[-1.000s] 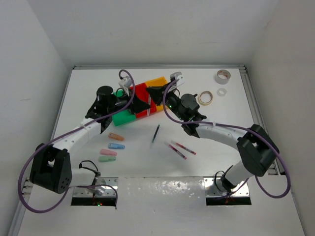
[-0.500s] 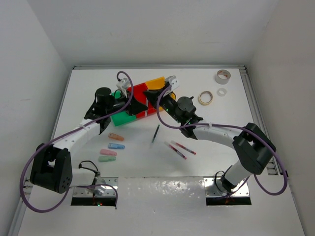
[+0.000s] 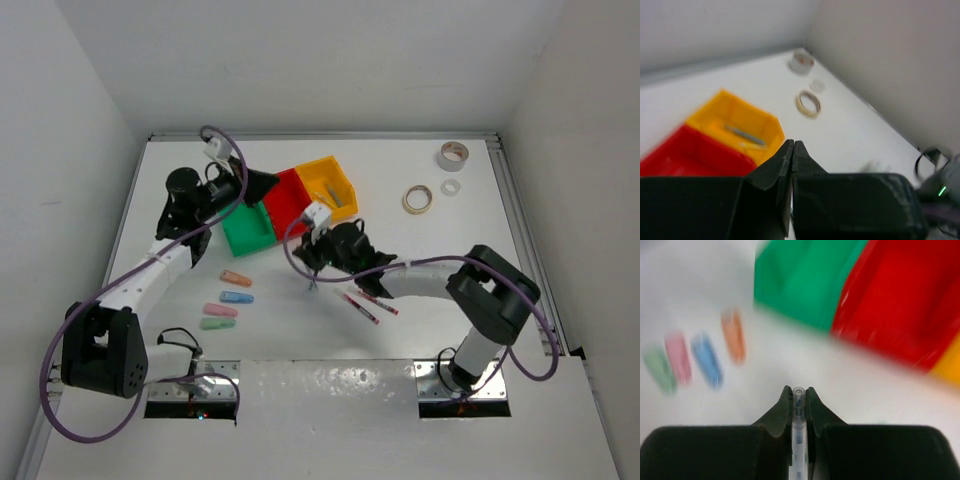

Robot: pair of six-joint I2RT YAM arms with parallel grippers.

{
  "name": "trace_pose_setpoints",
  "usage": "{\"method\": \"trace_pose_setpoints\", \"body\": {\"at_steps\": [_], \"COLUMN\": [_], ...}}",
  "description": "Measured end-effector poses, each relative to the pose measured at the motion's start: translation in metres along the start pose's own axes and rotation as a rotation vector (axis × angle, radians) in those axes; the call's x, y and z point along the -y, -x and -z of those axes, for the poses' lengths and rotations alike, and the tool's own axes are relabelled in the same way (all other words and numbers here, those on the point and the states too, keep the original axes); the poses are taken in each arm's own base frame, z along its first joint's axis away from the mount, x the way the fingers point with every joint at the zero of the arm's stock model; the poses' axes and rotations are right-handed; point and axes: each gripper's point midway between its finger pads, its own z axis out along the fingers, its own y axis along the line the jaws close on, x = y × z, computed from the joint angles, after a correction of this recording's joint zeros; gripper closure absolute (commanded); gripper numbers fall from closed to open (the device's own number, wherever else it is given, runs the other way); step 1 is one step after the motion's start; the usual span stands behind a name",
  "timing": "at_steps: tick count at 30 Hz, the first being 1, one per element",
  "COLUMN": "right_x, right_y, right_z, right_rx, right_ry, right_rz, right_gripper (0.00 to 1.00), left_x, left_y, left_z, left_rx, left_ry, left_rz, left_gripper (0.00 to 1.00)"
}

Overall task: Sort the stationery into containers
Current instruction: Close the pen cap on the pen.

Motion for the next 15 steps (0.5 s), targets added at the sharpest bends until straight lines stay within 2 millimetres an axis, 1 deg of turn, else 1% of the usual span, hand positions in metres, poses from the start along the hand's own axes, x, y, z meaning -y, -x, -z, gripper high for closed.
{"method": "trace_pose_setpoints", "body": {"at_steps": [1, 2, 3, 4, 5, 6, 10, 15], "right_x": [-0.01, -0.018, -0.026, -0.03, -0.032, -0.031, -0.021, -0.004], "right_y": [-0.035, -0.061, -0.083, -0.096, -0.101, -0.1, -0.086, -0.072], "right_z": [0.003, 0.008, 0.014, 0.02, 0.022, 0.022, 0.016, 0.016], "right_rx": [-0.103, -0.182, -0.253, -0.301, -0.321, -0.323, -0.286, -0.252], "right_ry": [0.032, 0.058, 0.081, 0.095, 0.1, 0.099, 0.074, 0.03], "right_rz": [0.0, -0.002, -0.003, -0.006, -0.011, -0.018, -0.045, -0.079], "right_gripper": [1.0, 1.0, 1.0, 1.0, 1.0, 1.0, 1.0, 1.0], "left_x": [0.001, 0.004, 0.008, 0.013, 0.017, 0.019, 0.019, 0.016], "left_y": [0.02, 0.036, 0.047, 0.057, 0.063, 0.067, 0.067, 0.068], "left_z": [0.0, 0.001, 0.002, 0.003, 0.005, 0.006, 0.006, 0.006], "left_rx": [0.055, 0.101, 0.134, 0.161, 0.181, 0.193, 0.193, 0.196], "left_ry": [0.002, -0.003, -0.011, -0.021, -0.028, -0.034, -0.033, -0.022], "left_rz": [-0.038, -0.071, -0.098, -0.121, -0.14, -0.153, -0.165, -0.174], "left_gripper": [1.0, 1.0, 1.0, 1.0, 1.0, 1.0, 1.0, 1.0]}}
